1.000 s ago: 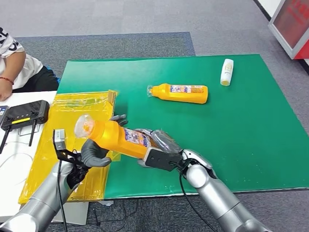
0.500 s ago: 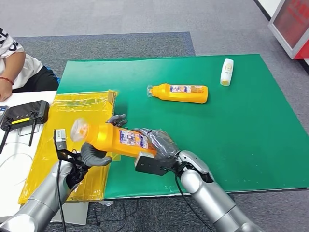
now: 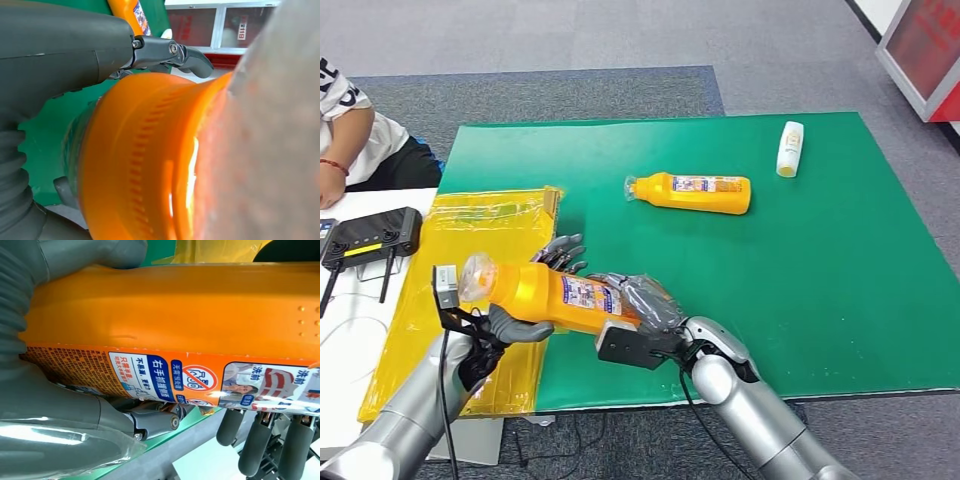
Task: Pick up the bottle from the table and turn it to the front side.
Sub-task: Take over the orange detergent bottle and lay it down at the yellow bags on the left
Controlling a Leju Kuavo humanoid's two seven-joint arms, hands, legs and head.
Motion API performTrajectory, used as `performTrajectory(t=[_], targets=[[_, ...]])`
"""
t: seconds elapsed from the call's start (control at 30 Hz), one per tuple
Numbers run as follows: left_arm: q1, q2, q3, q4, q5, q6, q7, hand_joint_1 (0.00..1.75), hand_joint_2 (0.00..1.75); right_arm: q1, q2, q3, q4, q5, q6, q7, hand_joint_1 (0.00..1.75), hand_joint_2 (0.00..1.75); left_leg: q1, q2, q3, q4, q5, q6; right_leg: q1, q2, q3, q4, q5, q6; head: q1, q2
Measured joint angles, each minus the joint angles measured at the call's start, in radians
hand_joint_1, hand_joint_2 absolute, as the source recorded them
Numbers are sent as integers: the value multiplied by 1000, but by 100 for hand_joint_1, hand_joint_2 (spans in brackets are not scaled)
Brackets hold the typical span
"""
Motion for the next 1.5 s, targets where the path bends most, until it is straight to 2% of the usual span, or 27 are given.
performTrajectory(t=[0.57,0.63,0.67,0.77,0.8,0.87,1.33,1.37,1.4,1.5], targets=[[-16,-11,0,0,-1,-2,-7,0,175,-5,5,-1,4,-2,9,2,175,175,0,0,0,0,0,0,0,0,0,0,0,0,0,0],[-17,-11,0,0,-1,-3,-8,4,175,-7,6,-1,8,-1,10,2,175,175,0,0,0,0,0,0,0,0,0,0,0,0,0,0],[-18,-11,0,0,-2,-4,-9,26,175,-8,7,-1,9,0,10,2,175,175,0,0,0,0,0,0,0,0,0,0,0,0,0,0],[-18,-11,0,1,-3,-10,-11,142,175,-12,9,-1,15,3,11,3,175,175,0,0,0,0,0,0,0,0,0,0,0,0,0,0],[-18,-11,0,2,-4,-11,-12,163,175,-13,10,0,18,5,11,4,175,175,0,0,0,0,0,0,0,0,0,0,0,0,0,0],[-18,-11,0,3,-5,-13,-12,175,175,-18,11,0,22,7,10,6,175,175,0,0,0,0,0,0,0,0,0,0,0,0,0,0],[-17,-11,0,5,-10,-13,-28,175,175,-22,20,4,35,9,8,7,174,175,0,0,0,0,0,0,0,0,0,0,0,0,0,0],[-17,-10,0,5,-10,-13,-29,175,175,-22,20,5,36,9,8,7,169,175,0,0,0,0,0,0,0,0,0,0,0,0,0,0],[-17,-10,0,5,-10,-13,-29,175,175,-22,20,5,36,9,8,7,143,175,0,0,0,0,0,0,0,0,0,0,0,0,0,0],[-16,-10,0,4,-10,-13,-29,175,175,-21,20,5,36,10,8,9,17,175,0,0,0,0,0,0,0,0,0,0,0,0,0,0]])
